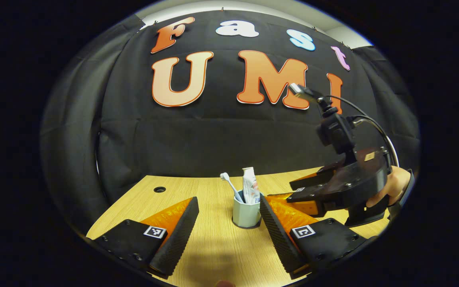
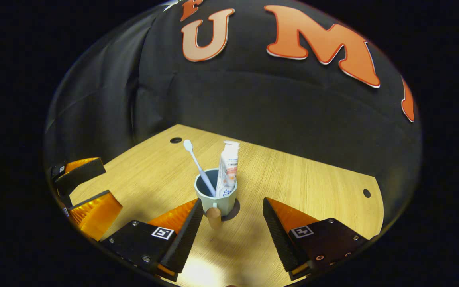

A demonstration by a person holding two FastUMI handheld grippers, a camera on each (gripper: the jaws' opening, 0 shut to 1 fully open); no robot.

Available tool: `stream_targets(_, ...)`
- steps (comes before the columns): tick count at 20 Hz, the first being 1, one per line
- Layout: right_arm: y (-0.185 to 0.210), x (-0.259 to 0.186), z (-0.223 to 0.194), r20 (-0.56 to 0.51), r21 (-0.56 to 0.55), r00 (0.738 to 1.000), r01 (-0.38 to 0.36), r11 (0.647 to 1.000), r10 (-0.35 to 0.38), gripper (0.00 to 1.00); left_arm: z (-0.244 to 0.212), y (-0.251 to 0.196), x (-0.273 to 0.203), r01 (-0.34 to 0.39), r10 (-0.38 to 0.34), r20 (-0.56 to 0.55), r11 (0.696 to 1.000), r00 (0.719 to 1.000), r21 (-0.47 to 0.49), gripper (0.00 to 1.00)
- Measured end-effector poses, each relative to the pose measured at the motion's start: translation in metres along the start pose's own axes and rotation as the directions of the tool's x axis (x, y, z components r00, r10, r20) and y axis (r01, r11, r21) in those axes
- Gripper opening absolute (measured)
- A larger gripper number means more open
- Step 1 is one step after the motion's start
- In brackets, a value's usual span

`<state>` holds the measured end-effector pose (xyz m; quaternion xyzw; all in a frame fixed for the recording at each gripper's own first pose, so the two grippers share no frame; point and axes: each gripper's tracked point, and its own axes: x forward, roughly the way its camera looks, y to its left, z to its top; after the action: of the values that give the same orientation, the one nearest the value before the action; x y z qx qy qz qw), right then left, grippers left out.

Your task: Put the toothbrush and toothpaste on the desktop into the cup, then pick up the cup and place it on the coaster on the desktop.

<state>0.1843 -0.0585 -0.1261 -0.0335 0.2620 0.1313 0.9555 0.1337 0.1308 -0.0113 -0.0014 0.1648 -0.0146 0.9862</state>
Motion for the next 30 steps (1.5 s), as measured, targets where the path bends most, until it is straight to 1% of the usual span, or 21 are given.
stream_targets(2,-0.013,-0.016,0.016,0.092,-0.006,0.994,0.052,0.999,-0.051,0.91,0.008,-0.005,0.001,-0.001,0.001,0.022,1.000,1.000,0.005,0.98)
stream_targets(3,-0.021,-0.028,0.025,0.139,-0.012,0.987,0.083,0.996,-0.080,0.91,0.012,-0.006,0.000,-0.003,0.003,0.033,1.000,0.999,0.007,0.98)
stream_targets(6,-0.036,-0.059,0.044,0.262,-0.010,0.954,0.157,0.988,-0.149,0.91,0.028,-0.008,-0.001,-0.032,0.031,0.079,0.999,0.996,0.007,0.98)
stream_targets(9,-0.049,-0.084,0.051,0.332,0.041,0.923,0.195,0.980,-0.197,0.91,0.042,-0.017,-0.001,-0.039,0.036,0.114,0.999,0.993,0.026,0.98)
stream_targets(14,-0.060,-0.106,0.038,0.369,0.094,0.902,0.204,0.975,-0.224,0.91,0.061,-0.033,-0.003,-0.025,0.020,0.156,0.999,0.987,0.034,0.98)
stream_targets(16,-0.071,-0.111,0.034,0.390,0.129,0.883,0.229,0.965,-0.262,0.91,0.071,-0.035,-0.007,-0.033,0.024,0.190,0.999,0.981,0.042,0.98)
stream_targets(17,-0.075,-0.113,0.029,0.391,0.143,0.880,0.233,0.962,-0.272,0.91,0.074,-0.036,-0.008,-0.043,0.033,0.201,0.998,0.979,0.045,0.97)
stream_targets(20,-0.077,-0.115,0.019,0.381,0.154,0.886,0.222,0.963,-0.265,0.91,0.087,-0.042,-0.010,-0.041,0.031,0.241,0.998,0.970,0.039,0.98)
stream_targets(24,-0.089,-0.123,0.019,0.411,0.142,0.866,0.247,0.958,-0.284,0.91,0.094,-0.046,-0.014,-0.043,0.032,0.276,0.999,0.961,0.033,0.98)
stream_targets(25,-0.089,-0.124,0.020,0.416,0.138,0.864,0.248,0.959,-0.284,0.91,0.096,-0.047,-0.015,-0.043,0.033,0.283,0.999,0.958,0.026,0.97)
stream_targets(30,-0.088,-0.126,0.022,0.437,0.131,0.855,0.246,0.960,-0.279,0.91,0.100,-0.047,-0.014,-0.053,0.047,0.305,0.999,0.951,0.011,0.98)
